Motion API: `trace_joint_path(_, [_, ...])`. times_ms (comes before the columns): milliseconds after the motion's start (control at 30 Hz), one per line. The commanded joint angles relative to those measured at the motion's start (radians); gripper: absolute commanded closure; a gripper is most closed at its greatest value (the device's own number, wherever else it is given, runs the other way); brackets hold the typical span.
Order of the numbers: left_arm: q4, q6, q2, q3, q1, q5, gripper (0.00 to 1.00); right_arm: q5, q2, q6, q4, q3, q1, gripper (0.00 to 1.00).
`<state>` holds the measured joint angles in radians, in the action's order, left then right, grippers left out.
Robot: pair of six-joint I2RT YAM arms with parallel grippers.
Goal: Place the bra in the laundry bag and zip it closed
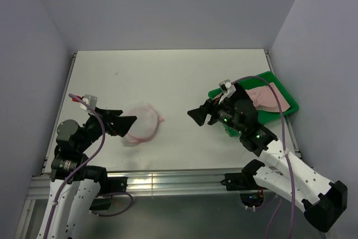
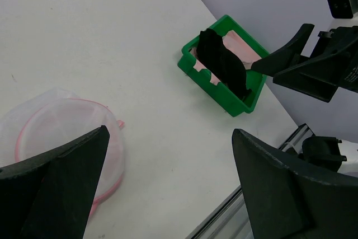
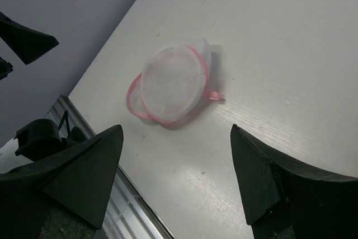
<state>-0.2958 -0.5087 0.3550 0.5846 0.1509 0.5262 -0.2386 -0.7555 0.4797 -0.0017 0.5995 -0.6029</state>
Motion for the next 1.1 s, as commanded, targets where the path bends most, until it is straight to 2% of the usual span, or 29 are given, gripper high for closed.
trace_joint_path(0, [0.035,0.022,-0.014,0.020,-0.004,0.000,0.01,0.041,-0.008,-0.009,0.009,0.060,-0.041,0.16])
trace_joint_path(233, [0.023,0.012,-0.031,0.026,-0.002,-0.047,0.01,0.091,-0.103,-0.020,-0.003,0.112,-0.153,0.18])
trace_joint_path(467, [-0.005,0.006,-0.028,0.034,0.001,-0.124,0.01,0.127,-0.309,-0.030,0.060,0.200,-0.276,0.32])
trace_joint_path(533, [-0.049,-0.004,-0.021,0.044,0.001,-0.233,0.01,0.133,-0.417,-0.038,0.078,0.245,-0.334,0.44])
trace_joint_path(600, [-0.075,-0.016,-0.033,0.049,0.003,-0.354,0.01,0.130,-0.506,-0.050,0.078,0.313,-0.386,0.51])
trace_joint_path(633, [-0.100,-0.016,-0.039,0.060,0.003,-0.392,0.01,0.128,-0.600,-0.065,0.069,0.345,-0.405,0.57])
trace_joint_path(733, [-0.155,-0.019,-0.044,0.086,0.003,-0.520,0.02,0.157,-0.765,-0.091,0.039,0.460,-0.475,0.62])
trace_joint_path(867, [-0.154,-0.025,-0.057,0.080,0.018,-0.543,0.15,0.211,-0.942,-0.133,0.020,0.586,-0.526,0.62])
trace_joint_path(933, [-0.158,-0.025,-0.051,0.086,0.022,-0.561,0.17,0.234,-1.031,-0.142,-0.004,0.658,-0.535,0.59])
trace_joint_path(1067, [-0.164,-0.027,-0.050,0.086,0.038,-0.565,0.28,0.278,-1.136,-0.150,-0.012,0.721,-0.543,0.56])
